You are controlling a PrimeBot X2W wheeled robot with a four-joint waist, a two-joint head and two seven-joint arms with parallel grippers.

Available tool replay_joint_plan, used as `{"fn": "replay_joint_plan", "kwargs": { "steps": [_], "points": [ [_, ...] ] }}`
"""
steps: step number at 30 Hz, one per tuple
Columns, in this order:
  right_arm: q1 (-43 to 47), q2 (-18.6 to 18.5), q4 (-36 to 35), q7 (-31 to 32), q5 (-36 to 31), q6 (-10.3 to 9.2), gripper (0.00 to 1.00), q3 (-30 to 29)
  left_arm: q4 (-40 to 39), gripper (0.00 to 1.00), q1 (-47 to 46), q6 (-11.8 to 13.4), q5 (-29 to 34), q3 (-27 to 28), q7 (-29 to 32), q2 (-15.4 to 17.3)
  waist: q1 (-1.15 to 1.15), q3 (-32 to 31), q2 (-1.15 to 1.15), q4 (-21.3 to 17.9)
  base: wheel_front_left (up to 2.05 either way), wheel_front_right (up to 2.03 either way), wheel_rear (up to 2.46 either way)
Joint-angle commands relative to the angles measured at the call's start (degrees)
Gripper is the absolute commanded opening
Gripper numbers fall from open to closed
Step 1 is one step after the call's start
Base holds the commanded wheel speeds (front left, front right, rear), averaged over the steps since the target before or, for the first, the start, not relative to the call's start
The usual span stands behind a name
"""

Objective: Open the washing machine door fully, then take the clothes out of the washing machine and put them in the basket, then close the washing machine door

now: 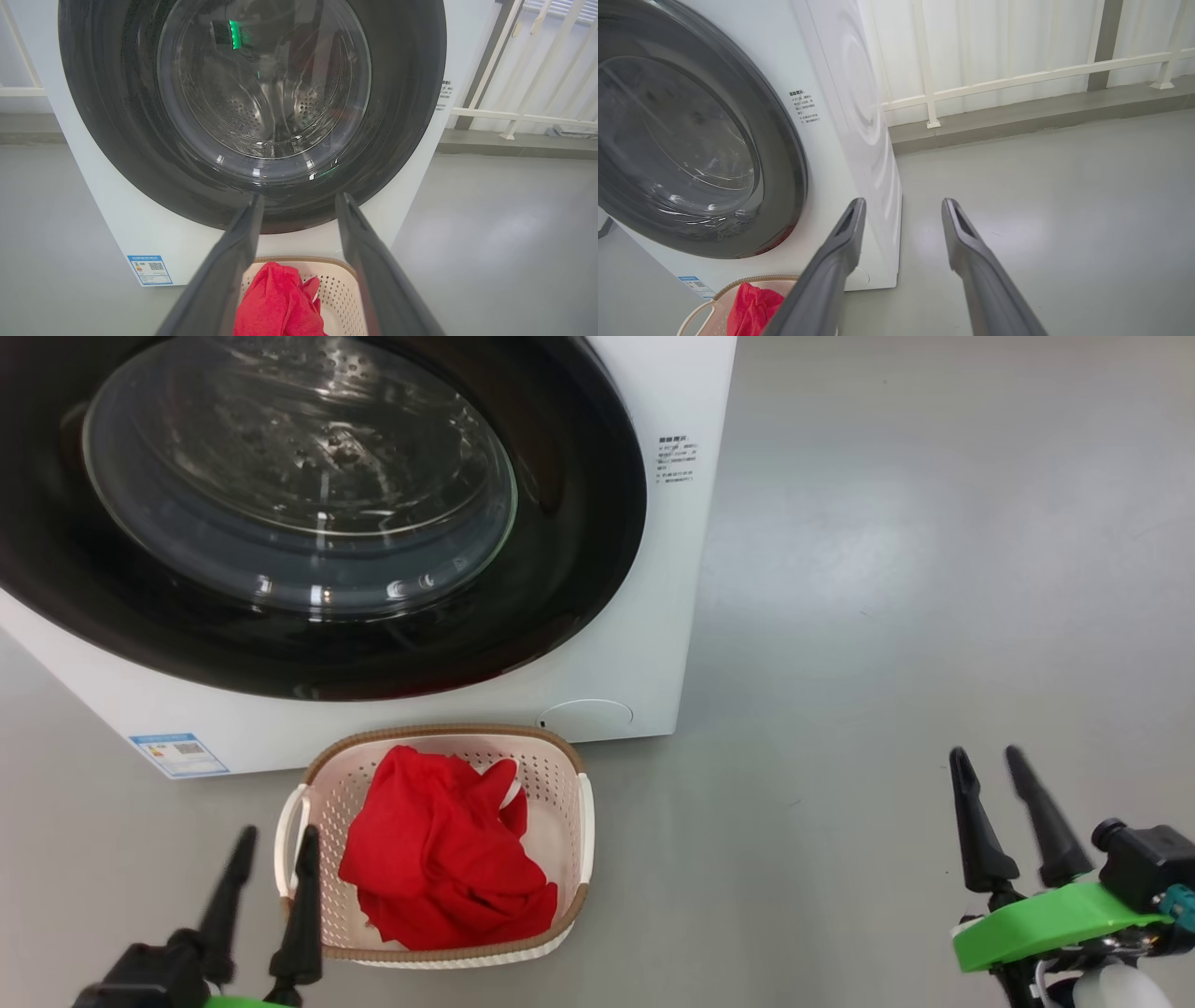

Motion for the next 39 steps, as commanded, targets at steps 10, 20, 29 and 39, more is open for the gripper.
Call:
{"fn": "replay_joint_plan", "kwargs": {
  "steps": [10, 20, 29, 39],
  "points": [
    [0.1, 1.3, 3.0, 1.0, 3.2, 0.0, 0.0, 0.0, 3.2, 0.0, 0.0, 0.0, -3.7, 0.0, 1.3, -1.1, 0.1, -0.4, 0.0, 0.1, 0.0, 0.0, 0.0],
    [-0.2, 1.3, 2.6, 2.6, 8.7, -0.01, 0.0, -0.3, 3.3, 0.0, -0.4, 0.0, -10.1, 0.3, 2.9, -1.1, 0.0, -0.8, 0.0, 0.4, 0.0, 0.0, 0.0],
    [-0.3, 1.3, 2.3, 4.0, 13.1, -0.01, 0.0, -0.5, 3.5, 0.0, -0.7, 0.0, -15.1, 0.5, 4.2, -1.1, 0.0, -1.2, 0.0, 0.6, 0.0, 0.0, 0.0],
    [-0.4, 1.3, 1.8, 5.7, 18.6, -0.02, 0.0, -0.8, 3.6, 0.0, -1.1, 0.0, -21.5, 0.7, 5.9, -1.1, 0.0, -1.7, 0.0, 0.8, 0.0, 0.0, 0.0]
  ]
}}
